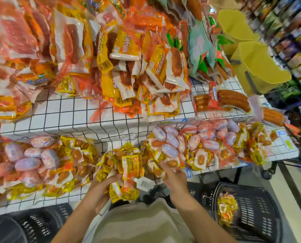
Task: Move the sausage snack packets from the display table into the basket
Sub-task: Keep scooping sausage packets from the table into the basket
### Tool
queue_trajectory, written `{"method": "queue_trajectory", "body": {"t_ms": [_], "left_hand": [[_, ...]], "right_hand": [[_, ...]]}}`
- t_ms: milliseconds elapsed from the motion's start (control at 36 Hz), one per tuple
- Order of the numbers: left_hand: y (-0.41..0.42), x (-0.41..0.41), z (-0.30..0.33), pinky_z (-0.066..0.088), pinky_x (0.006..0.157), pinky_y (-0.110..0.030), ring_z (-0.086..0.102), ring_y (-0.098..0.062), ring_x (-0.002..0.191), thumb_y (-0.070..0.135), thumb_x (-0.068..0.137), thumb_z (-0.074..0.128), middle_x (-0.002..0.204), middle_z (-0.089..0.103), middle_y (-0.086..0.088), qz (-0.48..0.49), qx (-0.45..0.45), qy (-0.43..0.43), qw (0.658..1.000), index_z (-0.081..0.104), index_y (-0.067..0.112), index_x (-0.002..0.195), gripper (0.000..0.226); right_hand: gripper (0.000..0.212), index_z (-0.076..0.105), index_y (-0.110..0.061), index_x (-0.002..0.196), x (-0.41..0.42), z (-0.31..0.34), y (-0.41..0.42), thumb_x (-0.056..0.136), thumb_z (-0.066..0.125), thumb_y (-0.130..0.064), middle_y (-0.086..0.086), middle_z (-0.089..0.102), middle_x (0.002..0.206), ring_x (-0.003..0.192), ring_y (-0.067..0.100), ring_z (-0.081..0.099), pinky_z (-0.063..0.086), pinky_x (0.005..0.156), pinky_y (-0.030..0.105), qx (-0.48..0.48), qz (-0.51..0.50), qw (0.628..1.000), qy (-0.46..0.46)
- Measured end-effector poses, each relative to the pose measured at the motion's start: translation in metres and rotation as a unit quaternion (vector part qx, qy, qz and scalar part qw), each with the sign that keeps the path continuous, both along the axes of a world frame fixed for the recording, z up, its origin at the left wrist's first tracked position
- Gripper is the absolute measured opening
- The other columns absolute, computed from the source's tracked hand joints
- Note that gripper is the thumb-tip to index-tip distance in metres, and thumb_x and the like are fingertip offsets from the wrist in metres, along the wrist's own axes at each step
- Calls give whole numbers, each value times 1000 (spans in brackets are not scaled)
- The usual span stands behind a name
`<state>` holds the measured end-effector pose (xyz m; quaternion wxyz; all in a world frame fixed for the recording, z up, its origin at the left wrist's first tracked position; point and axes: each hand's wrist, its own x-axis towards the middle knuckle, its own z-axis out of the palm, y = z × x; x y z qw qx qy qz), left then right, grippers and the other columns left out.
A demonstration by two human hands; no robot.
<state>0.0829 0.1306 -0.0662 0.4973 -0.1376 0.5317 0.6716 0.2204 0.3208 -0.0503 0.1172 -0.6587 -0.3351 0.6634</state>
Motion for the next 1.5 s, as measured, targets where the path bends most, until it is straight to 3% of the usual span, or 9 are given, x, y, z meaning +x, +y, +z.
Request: {"method": "queue_trajectory", "body": {"t_ms": [111, 278, 500, 694, 917, 1083, 1167, 1361, 1500], "left_hand": [[4, 5, 3, 60, 76, -49, 71, -41, 103, 1, 76, 72, 116, 71, -24, 10, 18, 3, 1000, 76, 11, 111, 36], [1, 7, 3, 60, 79, -50, 69, -41, 108, 2, 77, 73, 116, 72, -20, 34, 23, 10, 999, 77, 13, 107, 32], [-14, 8, 7, 61, 72, -50, 71, -42, 98, 2, 76, 74, 99, 67, -25, 88, -4, 18, 996, 69, 0, 89, 14], [-25, 7, 9, 62, 68, -48, 73, -37, 99, 3, 79, 72, 95, 73, -16, 141, 15, 3, 990, 76, 11, 100, 23], [-30, 12, -9, 51, 95, -66, 67, -45, 108, 1, 79, 73, 119, 70, -25, 154, -30, 7, 988, 65, 4, 125, 47], [-31, 9, -15, 53, 95, -62, 66, -46, 109, -1, 78, 73, 121, 67, -29, 159, -29, -4, 987, 63, 3, 127, 51], [-32, 6, -16, 56, 92, -56, 67, -44, 111, 1, 77, 74, 123, 68, -26, 147, -23, 1, 989, 61, 4, 130, 55], [-37, 3, -22, 58, 87, -54, 68, -42, 110, 2, 77, 76, 120, 71, -22, 124, -35, -1, 992, 64, 7, 128, 53], [-43, 0, -28, 57, 89, -57, 68, -42, 109, 5, 72, 83, 119, 71, -22, 106, -37, 3, 994, 63, 7, 128, 60]], "right_hand": [[104, 30, -15, 153, -12, 3, 7, 70, 93, -18, 6, 57, 137, 116, 22, 60, 58, 82, 34, -13, 13, 1000, 16], [31, 64, -11, 107, -4, 16, 20, 82, 79, -1, 16, 73, 112, 93, 23, 72, 60, 58, 27, -38, 62, 997, 37], [10, 71, -6, 100, -19, 72, 16, 90, 69, -4, 20, 76, 101, 96, 32, 75, 62, 77, 37, 8, 211, 966, 147], [44, 68, -20, 120, -35, 76, 9, 81, 84, -8, -3, 77, 111, 105, 12, 72, 58, 88, 26, 111, 357, 910, 179], [34, 71, -34, 101, -40, 16, 8, 81, 82, -9, -8, 77, 105, 103, 12, 71, 56, 84, 26, 151, 381, 909, 80], [81, 44, -32, 138, -62, 13, -1, 72, 91, -39, -13, 62, 128, 91, -23, 61, 47, 67, 0, 140, 402, 901, 83], [93, 45, -24, 144, -80, 12, -5, 67, 92, -47, -6, 61, 132, 110, 1, 66, 57, 91, 24, 174, 401, 898, 43], [42, 58, -19, 71, -95, 0, -18, 65, 96, -38, -22, 67, 70, 74, -6, 62, 49, 64, 19, 193, 390, 901, -11], [27, 78, -22, 99, -88, -5, -29, 75, 90, -28, -8, 78, 100, 99, 10, 72, 58, 95, 40, 184, 352, 917, 27]]}}
